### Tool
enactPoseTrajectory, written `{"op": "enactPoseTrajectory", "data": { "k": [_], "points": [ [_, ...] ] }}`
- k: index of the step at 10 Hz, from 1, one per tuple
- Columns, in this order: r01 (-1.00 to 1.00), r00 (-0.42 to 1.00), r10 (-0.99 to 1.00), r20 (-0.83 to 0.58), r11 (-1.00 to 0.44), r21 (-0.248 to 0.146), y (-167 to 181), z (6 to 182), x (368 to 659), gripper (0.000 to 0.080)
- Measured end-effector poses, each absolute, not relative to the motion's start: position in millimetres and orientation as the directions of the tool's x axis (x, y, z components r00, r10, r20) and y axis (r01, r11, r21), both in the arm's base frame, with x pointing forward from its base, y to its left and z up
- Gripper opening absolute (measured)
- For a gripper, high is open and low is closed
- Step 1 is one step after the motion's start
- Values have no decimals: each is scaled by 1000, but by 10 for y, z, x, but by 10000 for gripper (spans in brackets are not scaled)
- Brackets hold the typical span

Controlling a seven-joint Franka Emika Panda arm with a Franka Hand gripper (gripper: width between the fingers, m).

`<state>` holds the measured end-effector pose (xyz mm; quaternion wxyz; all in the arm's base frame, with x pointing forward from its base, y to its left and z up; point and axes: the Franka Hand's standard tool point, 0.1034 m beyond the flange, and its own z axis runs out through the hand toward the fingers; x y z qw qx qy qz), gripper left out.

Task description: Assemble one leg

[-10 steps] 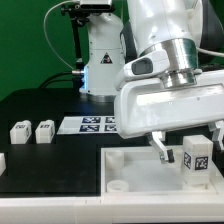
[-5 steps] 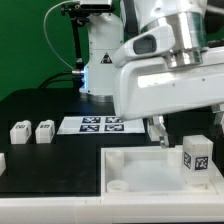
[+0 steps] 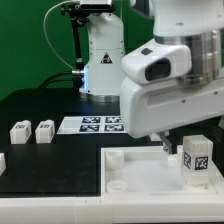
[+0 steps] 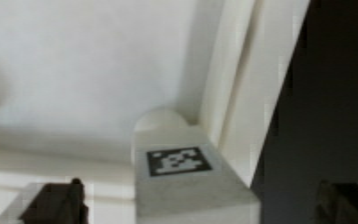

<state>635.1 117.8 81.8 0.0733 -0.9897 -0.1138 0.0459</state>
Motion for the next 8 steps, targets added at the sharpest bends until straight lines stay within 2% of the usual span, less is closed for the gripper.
{"op": "enactPoseTrajectory", "data": {
  "k": [3, 5, 6, 7, 8],
  "points": [
    [216, 973, 225, -45, -964, -152, 1189, 756, 6355, 649],
    [136, 988, 146, -57, -979, -155, 1201, 756, 6354, 377],
    [46, 996, 57, -71, -988, -148, 1196, 755, 6353, 377],
    [-73, 994, -61, -88, -988, -138, 1177, 749, 6354, 299],
    [-185, 980, -172, -103, -975, -127, 1180, 749, 6354, 299]
  ]
}}
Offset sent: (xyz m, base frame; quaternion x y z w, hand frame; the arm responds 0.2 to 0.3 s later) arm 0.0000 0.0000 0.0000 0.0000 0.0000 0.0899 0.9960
